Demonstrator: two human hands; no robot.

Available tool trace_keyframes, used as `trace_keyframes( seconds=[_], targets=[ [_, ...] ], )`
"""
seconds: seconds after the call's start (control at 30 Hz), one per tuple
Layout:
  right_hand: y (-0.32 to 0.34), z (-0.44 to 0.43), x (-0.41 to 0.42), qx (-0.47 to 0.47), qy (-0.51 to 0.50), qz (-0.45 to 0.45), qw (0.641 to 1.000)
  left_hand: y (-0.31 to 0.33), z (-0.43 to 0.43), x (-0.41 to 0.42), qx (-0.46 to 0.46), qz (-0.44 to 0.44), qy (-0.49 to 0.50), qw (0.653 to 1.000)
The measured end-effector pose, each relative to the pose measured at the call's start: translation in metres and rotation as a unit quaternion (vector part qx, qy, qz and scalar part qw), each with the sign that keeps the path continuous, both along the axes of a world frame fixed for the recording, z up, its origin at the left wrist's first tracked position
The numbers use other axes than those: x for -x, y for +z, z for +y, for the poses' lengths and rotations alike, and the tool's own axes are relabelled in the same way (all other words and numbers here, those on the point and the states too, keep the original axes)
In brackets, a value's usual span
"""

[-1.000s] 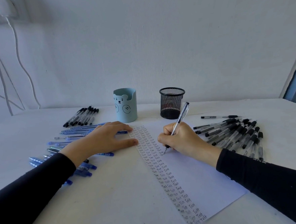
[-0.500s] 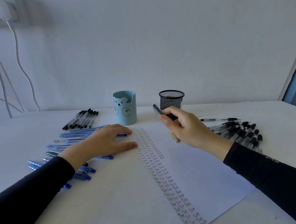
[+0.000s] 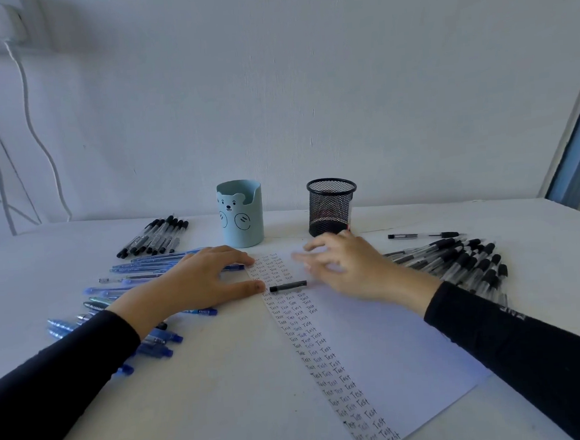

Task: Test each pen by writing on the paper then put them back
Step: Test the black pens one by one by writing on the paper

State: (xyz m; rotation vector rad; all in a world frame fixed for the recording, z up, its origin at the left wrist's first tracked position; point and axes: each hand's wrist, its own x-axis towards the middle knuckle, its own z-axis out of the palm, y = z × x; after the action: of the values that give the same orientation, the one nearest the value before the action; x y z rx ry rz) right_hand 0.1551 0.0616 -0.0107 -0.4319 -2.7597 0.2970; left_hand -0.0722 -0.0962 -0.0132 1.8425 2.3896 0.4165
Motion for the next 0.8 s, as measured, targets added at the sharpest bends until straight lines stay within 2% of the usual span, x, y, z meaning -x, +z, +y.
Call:
trace_keyframes(
  seconds=[0.07, 0.1, 0.17, 0.23, 0.3, 0.37, 0.5, 0.6, 0.7, 0.8],
  targets=[
    [0.008, 0.023, -0.007, 0.015, -0.059, 0.086, 0.994, 0.0, 0.0, 0.0, -0.003, 0.017, -0.008, 1.0],
    [0.011, 0.039, -0.013, 0.001, -0.115, 0.098, 0.988, 0.001, 0.001, 0.0, -0.012, 0.025, -0.014, 1.0],
    [0.016, 0.064, -0.03, -0.015, -0.242, 0.025, 0.97, 0.002, 0.004, -0.006, -0.051, 0.025, -0.032, 0.998],
    [0.017, 0.076, -0.044, 0.018, -0.303, -0.068, 0.95, 0.003, 0.009, -0.014, -0.108, 0.037, -0.054, 0.992],
    [0.017, 0.077, -0.049, 0.064, -0.31, -0.096, 0.944, 0.002, 0.013, -0.023, -0.135, 0.046, -0.084, 0.986],
    [0.02, 0.079, -0.047, 0.072, -0.323, -0.088, 0.939, -0.002, 0.016, -0.03, -0.133, 0.018, -0.114, 0.984],
    [0.022, 0.084, -0.04, 0.043, -0.365, -0.086, 0.926, -0.003, 0.018, -0.044, -0.136, -0.041, -0.169, 0.975],
    [0.02, 0.087, -0.04, 0.028, -0.38, -0.082, 0.921, -0.004, 0.021, -0.044, -0.158, -0.012, -0.189, 0.969],
    [0.011, 0.091, -0.043, -0.014, -0.332, -0.013, 0.943, 0.001, 0.019, -0.036, -0.233, 0.005, -0.181, 0.955],
    [0.012, 0.079, -0.043, -0.086, -0.264, 0.063, 0.959, 0.021, 0.013, -0.023, -0.352, -0.041, -0.106, 0.929]
  ],
)
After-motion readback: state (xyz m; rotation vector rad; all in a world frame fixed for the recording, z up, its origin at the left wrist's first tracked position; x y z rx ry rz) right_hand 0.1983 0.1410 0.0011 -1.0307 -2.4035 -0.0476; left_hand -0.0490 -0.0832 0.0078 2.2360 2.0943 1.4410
